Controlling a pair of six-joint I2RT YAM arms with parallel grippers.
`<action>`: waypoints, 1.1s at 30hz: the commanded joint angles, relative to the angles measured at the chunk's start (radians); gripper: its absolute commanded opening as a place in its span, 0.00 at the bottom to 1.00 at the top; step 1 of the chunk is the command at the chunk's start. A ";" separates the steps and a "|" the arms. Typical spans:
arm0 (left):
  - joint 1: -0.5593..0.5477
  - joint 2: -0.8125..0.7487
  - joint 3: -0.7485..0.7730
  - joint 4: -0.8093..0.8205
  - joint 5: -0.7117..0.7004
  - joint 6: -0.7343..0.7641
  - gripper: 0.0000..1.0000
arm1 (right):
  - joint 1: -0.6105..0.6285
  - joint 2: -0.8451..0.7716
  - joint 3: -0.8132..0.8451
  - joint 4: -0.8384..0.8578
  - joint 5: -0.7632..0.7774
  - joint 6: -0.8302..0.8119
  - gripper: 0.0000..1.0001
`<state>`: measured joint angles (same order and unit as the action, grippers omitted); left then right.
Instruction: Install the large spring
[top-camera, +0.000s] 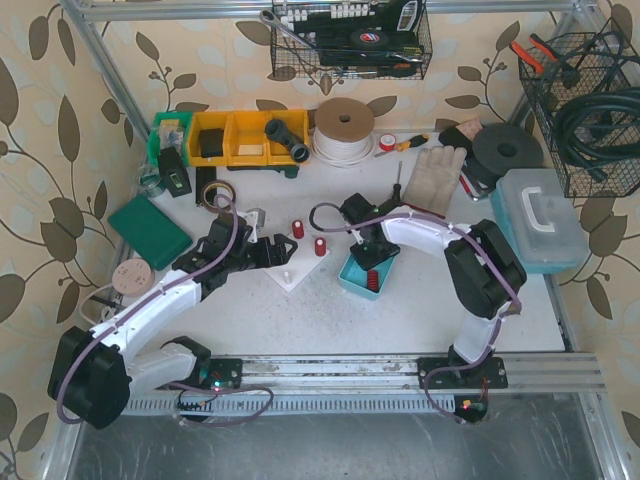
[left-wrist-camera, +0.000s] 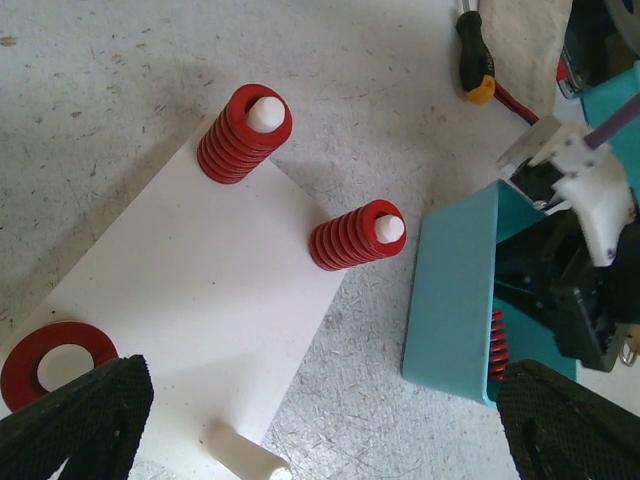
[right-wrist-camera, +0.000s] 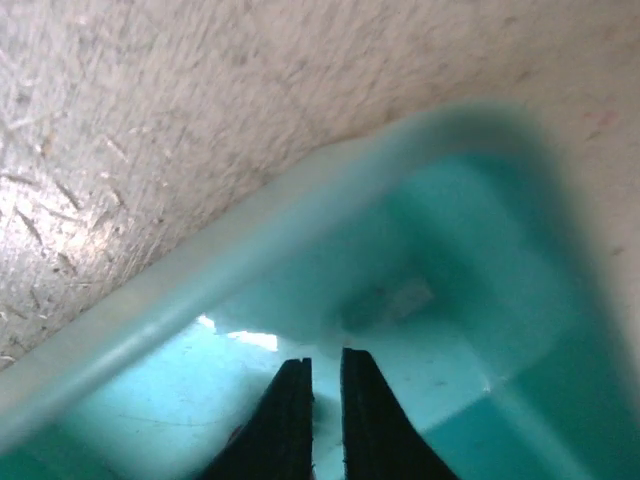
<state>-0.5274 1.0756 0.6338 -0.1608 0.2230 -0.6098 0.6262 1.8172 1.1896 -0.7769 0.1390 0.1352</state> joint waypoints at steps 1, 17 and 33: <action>0.018 0.011 0.010 0.033 0.037 -0.010 0.96 | -0.015 -0.066 0.031 0.016 0.035 0.021 0.06; 0.025 0.001 -0.006 0.052 0.047 -0.020 0.96 | -0.016 -0.183 0.049 -0.145 -0.083 0.236 0.44; 0.056 -0.082 -0.066 0.098 0.086 -0.031 0.96 | 0.070 -0.118 -0.045 -0.071 -0.149 0.436 0.50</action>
<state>-0.4885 1.0248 0.5789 -0.1062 0.2729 -0.6296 0.6754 1.6627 1.1698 -0.8623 0.0093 0.5076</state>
